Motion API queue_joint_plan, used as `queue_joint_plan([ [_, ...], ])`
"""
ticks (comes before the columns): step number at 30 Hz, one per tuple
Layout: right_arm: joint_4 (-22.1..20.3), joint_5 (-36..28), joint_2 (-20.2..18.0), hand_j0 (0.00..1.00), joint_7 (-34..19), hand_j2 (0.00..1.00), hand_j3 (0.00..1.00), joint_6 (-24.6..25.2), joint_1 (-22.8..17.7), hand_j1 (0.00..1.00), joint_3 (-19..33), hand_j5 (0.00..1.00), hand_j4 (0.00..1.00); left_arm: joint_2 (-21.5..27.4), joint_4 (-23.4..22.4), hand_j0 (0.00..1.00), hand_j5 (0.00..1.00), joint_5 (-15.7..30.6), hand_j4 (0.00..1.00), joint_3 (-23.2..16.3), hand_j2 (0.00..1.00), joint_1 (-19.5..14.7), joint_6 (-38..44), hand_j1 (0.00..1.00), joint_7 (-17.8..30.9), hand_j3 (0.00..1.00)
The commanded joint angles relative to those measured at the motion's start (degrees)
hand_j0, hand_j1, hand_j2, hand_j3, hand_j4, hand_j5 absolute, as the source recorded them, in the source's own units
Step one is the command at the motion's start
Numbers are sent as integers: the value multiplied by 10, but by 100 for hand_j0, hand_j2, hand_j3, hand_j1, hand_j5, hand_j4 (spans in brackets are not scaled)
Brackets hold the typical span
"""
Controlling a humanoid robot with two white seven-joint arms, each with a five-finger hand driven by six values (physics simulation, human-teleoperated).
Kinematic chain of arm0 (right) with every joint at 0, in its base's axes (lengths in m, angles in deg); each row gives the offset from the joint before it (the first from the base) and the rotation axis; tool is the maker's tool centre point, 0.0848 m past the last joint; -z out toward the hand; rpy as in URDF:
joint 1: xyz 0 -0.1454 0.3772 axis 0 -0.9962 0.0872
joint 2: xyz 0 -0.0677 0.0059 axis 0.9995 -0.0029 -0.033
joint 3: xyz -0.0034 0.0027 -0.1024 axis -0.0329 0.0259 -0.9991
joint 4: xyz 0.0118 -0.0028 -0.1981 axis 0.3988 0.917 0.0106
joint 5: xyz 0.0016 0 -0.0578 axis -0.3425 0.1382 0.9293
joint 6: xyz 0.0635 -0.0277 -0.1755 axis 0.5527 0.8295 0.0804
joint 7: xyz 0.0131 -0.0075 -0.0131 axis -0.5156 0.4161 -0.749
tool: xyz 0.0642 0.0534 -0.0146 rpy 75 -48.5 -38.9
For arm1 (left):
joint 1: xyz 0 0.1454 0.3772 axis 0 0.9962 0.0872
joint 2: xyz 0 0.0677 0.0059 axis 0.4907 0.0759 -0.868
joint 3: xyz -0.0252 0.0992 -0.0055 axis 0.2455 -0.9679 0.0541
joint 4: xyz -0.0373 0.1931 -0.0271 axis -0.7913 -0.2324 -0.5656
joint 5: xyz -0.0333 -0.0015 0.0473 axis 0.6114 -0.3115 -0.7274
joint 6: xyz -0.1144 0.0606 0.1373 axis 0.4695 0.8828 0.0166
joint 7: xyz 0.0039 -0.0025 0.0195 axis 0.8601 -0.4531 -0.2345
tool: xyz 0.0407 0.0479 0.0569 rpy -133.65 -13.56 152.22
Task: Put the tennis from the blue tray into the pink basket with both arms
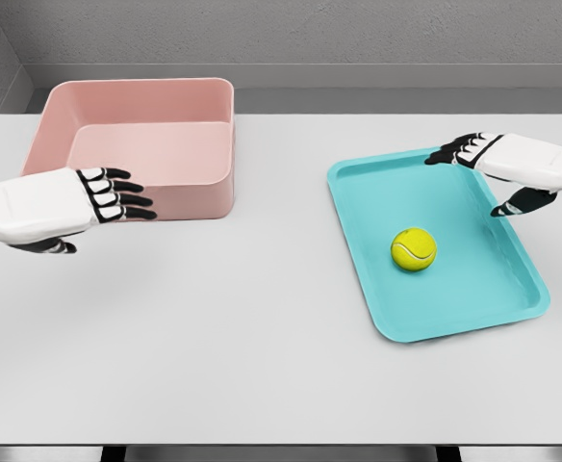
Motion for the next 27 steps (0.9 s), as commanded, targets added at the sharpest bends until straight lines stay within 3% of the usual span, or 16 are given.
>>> queue_joint_plan([
  [1,0,-3,0,100,1,100,100,1,0,100,-1,100,100,-3,3,100,100,5,100,23,100,1,0,100,19,100],
  [7,-14,-3,0,100,1,100,100,1,1,100,-10,100,100,-27,4,100,100,6,100,34,100,32,0,100,27,100],
  [10,-11,-3,12,100,1,100,100,1,0,100,-34,100,100,-28,4,100,100,8,100,34,100,39,0,100,133,100],
  [14,-11,-2,25,100,-7,100,100,1,0,100,-63,100,100,-40,4,100,100,8,100,32,100,55,0,100,205,100],
  [17,-4,2,37,100,-8,100,100,1,0,100,-69,100,100,-73,4,100,100,8,100,34,100,53,0,100,204,100],
  [23,15,4,58,100,-9,100,100,1,1,100,-88,100,100,-98,4,100,100,6,100,31,100,53,0,100,242,100],
  [27,25,4,71,100,-9,100,100,1,1,100,-90,100,100,-108,4,100,100,6,100,31,100,48,0,100,239,100],
])
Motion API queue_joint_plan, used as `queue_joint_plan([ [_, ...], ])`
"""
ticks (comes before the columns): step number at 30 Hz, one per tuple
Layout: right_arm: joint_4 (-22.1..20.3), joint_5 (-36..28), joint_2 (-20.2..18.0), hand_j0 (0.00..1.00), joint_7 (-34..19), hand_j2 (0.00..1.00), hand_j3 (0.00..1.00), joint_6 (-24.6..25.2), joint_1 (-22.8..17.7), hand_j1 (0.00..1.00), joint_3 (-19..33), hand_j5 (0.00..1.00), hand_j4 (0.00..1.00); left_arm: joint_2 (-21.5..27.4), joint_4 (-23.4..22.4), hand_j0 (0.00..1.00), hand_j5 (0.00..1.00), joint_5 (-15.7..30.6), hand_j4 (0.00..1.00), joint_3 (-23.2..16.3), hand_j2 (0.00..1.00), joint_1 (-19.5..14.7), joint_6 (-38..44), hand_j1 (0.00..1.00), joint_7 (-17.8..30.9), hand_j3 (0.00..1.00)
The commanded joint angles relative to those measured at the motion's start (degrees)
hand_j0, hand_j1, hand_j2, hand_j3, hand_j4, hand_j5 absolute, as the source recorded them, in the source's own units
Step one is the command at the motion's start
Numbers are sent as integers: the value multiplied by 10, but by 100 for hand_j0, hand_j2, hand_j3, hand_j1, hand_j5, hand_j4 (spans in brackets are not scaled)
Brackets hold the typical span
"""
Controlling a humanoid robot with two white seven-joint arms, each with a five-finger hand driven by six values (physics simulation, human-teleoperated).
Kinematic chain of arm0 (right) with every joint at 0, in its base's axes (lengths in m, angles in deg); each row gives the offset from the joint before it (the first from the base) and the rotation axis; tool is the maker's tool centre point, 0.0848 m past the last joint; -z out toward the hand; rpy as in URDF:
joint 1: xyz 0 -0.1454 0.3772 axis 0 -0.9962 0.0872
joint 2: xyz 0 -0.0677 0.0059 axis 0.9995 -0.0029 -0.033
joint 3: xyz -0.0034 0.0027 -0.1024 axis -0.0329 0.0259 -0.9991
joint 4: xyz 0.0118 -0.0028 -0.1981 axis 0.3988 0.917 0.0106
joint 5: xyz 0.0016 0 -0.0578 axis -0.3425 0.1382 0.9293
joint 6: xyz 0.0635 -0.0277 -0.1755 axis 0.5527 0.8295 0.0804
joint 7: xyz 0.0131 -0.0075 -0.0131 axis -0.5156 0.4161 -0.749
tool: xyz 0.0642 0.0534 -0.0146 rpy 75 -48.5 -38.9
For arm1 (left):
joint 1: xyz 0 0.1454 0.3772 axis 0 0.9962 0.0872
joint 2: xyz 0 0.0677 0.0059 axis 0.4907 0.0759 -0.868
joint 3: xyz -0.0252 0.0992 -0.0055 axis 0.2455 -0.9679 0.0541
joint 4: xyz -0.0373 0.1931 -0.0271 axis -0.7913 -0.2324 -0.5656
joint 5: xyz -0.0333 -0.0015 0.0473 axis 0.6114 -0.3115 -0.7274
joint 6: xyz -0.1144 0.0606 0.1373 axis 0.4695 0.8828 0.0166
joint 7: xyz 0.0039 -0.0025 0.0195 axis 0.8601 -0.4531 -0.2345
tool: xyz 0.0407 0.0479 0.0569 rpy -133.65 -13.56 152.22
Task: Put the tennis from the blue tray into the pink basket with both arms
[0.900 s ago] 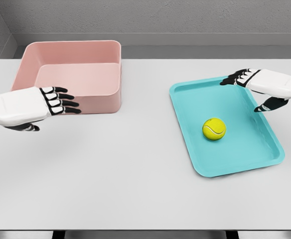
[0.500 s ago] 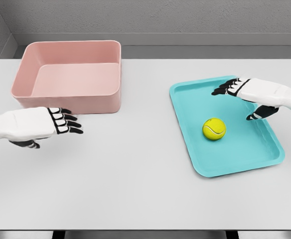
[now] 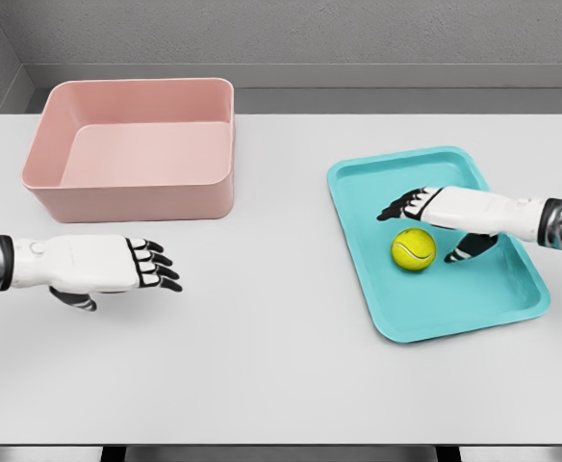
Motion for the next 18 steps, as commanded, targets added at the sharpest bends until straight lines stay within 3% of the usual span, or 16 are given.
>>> queue_joint_plan([
  [1,8,-3,7,100,0,100,100,1,0,100,-5,100,100,-9,0,100,100,3,100,0,100,0,1,100,3,100],
  [18,-2,-2,10,97,0,97,97,1,4,97,-30,97,97,-9,0,100,100,4,100,1,100,-6,1,100,2,100],
])
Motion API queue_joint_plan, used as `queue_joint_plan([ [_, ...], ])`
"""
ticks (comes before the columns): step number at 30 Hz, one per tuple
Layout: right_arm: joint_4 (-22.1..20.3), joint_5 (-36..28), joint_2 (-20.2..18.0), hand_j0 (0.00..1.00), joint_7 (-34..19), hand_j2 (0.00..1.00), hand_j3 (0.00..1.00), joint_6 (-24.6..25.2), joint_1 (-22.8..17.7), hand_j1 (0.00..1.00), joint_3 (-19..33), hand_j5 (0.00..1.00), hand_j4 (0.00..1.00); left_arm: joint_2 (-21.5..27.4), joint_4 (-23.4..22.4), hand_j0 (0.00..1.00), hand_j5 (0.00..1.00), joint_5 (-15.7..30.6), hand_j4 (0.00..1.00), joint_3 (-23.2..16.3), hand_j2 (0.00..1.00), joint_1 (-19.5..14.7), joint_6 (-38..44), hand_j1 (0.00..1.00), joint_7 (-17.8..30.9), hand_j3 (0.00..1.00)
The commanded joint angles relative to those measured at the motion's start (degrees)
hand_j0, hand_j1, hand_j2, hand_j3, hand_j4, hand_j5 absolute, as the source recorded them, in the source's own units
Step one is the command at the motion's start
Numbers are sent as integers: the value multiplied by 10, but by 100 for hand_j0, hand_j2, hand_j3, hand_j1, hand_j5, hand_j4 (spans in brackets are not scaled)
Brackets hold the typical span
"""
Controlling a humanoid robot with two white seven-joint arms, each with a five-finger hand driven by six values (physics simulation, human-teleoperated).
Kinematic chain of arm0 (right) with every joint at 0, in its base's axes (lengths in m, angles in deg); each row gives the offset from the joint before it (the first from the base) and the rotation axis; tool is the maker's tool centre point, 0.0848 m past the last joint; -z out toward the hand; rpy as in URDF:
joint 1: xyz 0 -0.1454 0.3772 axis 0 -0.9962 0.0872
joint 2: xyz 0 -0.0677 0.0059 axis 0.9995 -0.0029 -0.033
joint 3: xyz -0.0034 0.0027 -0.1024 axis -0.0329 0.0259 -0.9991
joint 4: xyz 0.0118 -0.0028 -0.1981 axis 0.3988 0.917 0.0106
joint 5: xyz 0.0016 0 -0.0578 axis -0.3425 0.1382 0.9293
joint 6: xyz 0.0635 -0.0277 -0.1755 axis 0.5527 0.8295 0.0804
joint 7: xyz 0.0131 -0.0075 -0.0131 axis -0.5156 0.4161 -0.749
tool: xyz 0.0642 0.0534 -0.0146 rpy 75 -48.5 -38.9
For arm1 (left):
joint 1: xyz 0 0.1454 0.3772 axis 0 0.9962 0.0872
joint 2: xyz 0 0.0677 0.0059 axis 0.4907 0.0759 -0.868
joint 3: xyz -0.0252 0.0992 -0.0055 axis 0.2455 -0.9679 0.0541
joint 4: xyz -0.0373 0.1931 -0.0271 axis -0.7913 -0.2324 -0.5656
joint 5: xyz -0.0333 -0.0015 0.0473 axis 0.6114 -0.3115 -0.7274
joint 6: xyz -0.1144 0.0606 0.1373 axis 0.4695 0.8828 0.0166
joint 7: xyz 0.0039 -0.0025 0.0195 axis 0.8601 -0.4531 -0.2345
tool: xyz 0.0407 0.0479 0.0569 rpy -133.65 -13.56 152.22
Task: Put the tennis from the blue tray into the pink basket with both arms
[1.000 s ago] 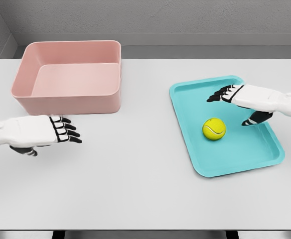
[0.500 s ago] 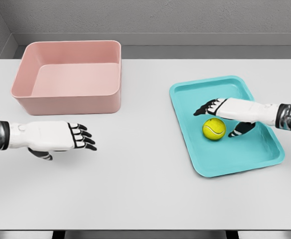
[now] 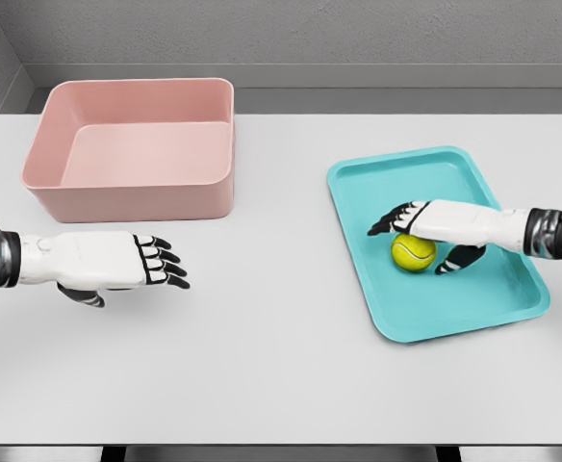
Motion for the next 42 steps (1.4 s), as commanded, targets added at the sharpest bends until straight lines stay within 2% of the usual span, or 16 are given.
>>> queue_joint_plan([
  [1,-2,-3,0,96,0,96,96,1,0,96,-3,96,96,0,0,100,100,3,100,0,100,0,1,100,0,100],
  [11,-14,-3,0,83,-10,83,83,1,1,83,-5,83,83,-5,0,100,100,4,100,-1,100,-9,1,100,0,100],
  [19,-12,-3,0,72,-13,72,72,1,1,72,-6,72,72,-5,0,100,100,7,100,-1,100,-40,1,100,0,100],
  [26,-9,-3,1,59,-22,59,59,1,1,59,-10,59,59,-5,1,100,100,7,100,-1,100,-46,1,100,0,100],
  [42,-20,-3,-3,55,-26,55,55,1,33,55,-6,55,55,-4,0,100,100,8,100,-2,100,-48,1,100,0,100],
])
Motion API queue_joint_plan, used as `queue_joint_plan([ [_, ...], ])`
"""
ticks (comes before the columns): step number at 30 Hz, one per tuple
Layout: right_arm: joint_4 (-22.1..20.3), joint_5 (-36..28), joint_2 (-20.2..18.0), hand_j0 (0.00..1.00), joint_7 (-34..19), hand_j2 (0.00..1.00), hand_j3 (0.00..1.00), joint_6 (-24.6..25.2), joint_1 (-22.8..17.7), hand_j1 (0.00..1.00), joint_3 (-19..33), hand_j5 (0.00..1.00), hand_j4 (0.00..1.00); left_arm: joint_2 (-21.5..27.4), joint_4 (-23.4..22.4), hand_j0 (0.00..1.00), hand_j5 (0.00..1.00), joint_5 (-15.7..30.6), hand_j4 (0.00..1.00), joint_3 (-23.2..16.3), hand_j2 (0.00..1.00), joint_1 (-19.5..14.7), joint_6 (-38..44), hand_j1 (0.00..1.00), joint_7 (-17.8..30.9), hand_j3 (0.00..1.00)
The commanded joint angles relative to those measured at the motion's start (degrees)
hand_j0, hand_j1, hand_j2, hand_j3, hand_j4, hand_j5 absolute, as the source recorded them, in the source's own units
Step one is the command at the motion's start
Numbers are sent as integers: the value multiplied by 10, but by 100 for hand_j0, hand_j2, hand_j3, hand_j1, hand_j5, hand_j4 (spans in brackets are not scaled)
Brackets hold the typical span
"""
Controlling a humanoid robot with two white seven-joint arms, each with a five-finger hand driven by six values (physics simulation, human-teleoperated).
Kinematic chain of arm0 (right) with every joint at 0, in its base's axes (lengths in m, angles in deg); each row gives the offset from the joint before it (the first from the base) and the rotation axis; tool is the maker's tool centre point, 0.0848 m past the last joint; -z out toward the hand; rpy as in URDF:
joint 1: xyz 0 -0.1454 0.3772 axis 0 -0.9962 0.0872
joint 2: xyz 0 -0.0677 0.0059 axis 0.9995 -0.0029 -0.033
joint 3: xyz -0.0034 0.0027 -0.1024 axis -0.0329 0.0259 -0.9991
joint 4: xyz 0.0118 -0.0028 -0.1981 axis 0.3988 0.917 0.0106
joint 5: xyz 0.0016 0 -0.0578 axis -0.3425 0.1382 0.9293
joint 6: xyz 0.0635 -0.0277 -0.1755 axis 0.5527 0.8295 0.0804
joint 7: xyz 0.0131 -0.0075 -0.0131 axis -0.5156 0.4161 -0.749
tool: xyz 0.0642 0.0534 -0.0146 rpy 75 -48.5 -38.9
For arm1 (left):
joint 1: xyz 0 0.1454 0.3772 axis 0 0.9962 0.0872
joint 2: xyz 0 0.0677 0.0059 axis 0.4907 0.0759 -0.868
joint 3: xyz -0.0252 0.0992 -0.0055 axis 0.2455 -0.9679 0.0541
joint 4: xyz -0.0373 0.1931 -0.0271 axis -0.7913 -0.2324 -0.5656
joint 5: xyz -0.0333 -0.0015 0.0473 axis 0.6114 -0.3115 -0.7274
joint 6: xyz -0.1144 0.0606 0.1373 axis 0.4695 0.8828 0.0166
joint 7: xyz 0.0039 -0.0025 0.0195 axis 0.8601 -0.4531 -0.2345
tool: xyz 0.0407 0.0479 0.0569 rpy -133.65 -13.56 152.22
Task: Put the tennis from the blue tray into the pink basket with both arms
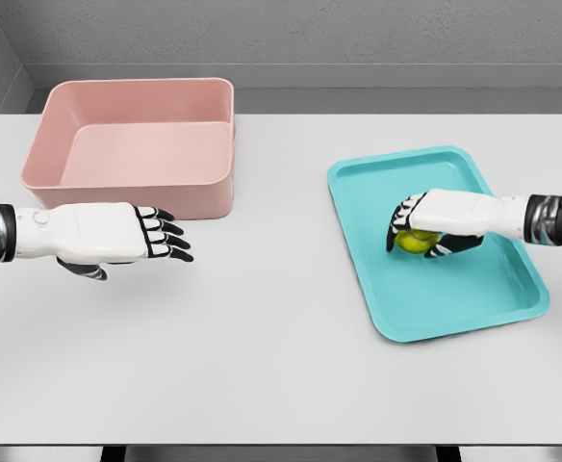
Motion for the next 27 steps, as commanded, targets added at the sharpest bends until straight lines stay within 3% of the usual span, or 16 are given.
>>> queue_joint_plan([
  [1,-11,-4,-1,55,1,55,55,1,0,55,1,55,55,1,0,100,100,3,100,0,100,0,1,100,0,100],
  [17,-93,-4,3,54,-18,54,54,1,16,54,2,54,54,-7,0,100,100,3,100,-5,100,-1,1,100,0,100],
  [27,-110,-4,42,54,-32,54,54,1,30,54,2,54,54,-7,0,100,100,3,100,-5,100,-1,1,100,0,100],
])
